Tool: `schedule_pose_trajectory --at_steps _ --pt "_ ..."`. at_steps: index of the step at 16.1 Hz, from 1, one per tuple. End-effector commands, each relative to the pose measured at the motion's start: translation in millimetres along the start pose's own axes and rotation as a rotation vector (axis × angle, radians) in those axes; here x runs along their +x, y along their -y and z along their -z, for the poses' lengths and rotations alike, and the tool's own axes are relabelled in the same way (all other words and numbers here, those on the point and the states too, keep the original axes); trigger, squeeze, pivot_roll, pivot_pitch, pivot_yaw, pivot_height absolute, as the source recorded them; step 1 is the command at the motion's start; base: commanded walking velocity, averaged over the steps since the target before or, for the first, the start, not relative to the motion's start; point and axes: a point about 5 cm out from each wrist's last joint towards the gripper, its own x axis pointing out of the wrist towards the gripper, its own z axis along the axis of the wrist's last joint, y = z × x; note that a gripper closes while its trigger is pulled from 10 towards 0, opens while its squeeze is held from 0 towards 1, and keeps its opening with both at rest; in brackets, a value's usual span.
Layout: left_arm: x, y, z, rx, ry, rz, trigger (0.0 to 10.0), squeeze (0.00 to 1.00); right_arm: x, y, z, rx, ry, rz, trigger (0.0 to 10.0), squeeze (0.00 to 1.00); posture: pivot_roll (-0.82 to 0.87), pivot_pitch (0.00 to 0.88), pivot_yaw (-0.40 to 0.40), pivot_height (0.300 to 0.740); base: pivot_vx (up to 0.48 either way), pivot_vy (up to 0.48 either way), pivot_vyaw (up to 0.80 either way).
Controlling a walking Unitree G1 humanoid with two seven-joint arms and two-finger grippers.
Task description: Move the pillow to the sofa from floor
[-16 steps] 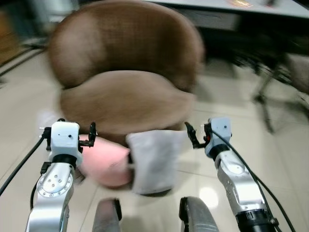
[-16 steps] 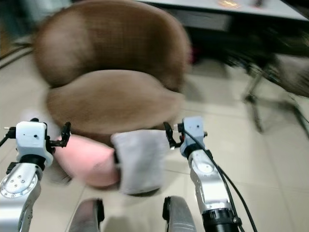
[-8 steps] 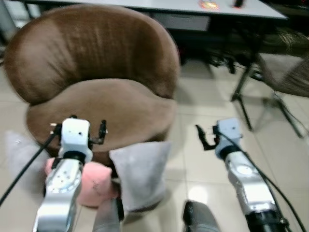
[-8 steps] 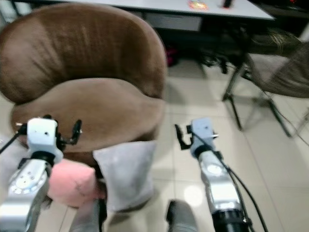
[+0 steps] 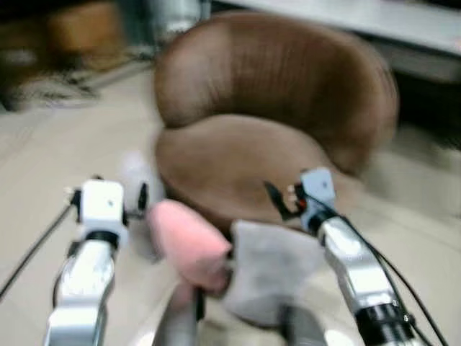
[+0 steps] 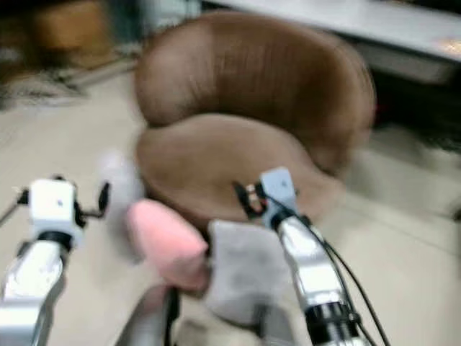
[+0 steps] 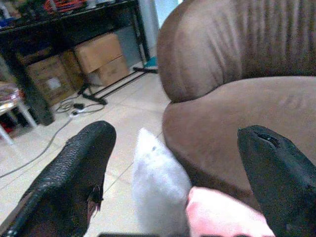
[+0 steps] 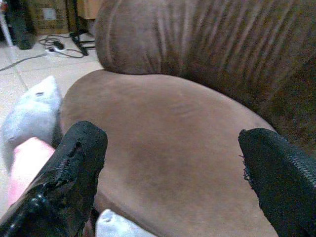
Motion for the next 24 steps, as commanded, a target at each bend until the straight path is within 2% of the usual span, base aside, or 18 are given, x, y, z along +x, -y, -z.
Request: schedule_pose_trajectory --at_steps 1,4,6,8,9,14,17,18,19,22,24 --pt "1.6 -1.2 -5 0.016 0.015 -0.002 10.0 0.0 0.0 2.1 1 0.025 0.002 0.016 10.0 0.0 0.02 0.0 -0.046 0.592 0.0 0.0 0.8" --pt "2.3 0.3 -4 0.034 0.011 -0.007 10.0 0.0 0.2 3.6 4 0.046 -0.005 -0.002 10.0 0.0 0.02 0.0 -0.045 0.592 0.0 0.0 0.0" --pt "2.2 -0.8 -4 0.012 0.013 -0.005 10.0 0.0 1.8 4.9 4 0.048 -0.018 0.015 10.0 0.0 0.02 0.0 -0.045 0.592 0.0 0.0 0.0" --pt "2.7 -2.5 -5 -0.001 0.019 -0.002 10.0 0.0 0.6 8.9 5 0.142 -0.001 0.108 10.0 0.0 0.02 0.0 -0.041 0.592 0.0 0.0 0.0" --pt "2.4 -2.4 -5 -0.006 0.02 0.004 10.0 0.0 -0.5 7.0 2 0.105 0.012 0.106 10.0 0.0 0.02 0.0 -0.038 0.592 0.281 0.0 0.0" --pt "1.3 -2.1 -5 0.009 0.018 0.013 10.0 0.0 -1.3 1.8 4 0.108 0.008 0.06 10.0 0.0 0.02 0.0 -0.031 0.592 0.29 0.0 0.64" --pt "0.1 -2.4 -3 0.023 0.009 0.009 10.0 0.0 -2.5 8.0 5 0.107 0.001 0.063 10.0 0.0 0.02 0.0 -0.034 0.592 0.0 0.0 0.0" --pt "-0.8 -1.5 -1 0.036 -0.003 0.016 10.0 0.0 -3.3 13.3 10 0.081 -0.037 0.075 10.0 0.0 0.02 0.0 -0.036 0.592 0.0 0.0 0.0" --pt "-1.5 -1.1 0 0.046 -0.013 0.026 10.0 0.0 -3.1 18.4 18 0.067 -0.095 0.083 10.0 1.0 0.03 0.0 -0.038 0.592 0.0 0.0 0.0" --pt "-5.0 1.1 5 0.062 -0.044 0.098 10.0 0.0 -2.9 27.9 35 -0.06 -0.261 -0.002 10.0 1.0 0.02 0.0 -0.027 0.592 0.0 0.0 0.0" --pt "-7.5 5.2 9 0.076 -0.081 0.222 10.0 0.0 6.3 32.9 41 -0.148 -0.355 -0.064 10.0 1.0 0.02 0.0 -0.025 0.592 0.0 0.0 0.0"
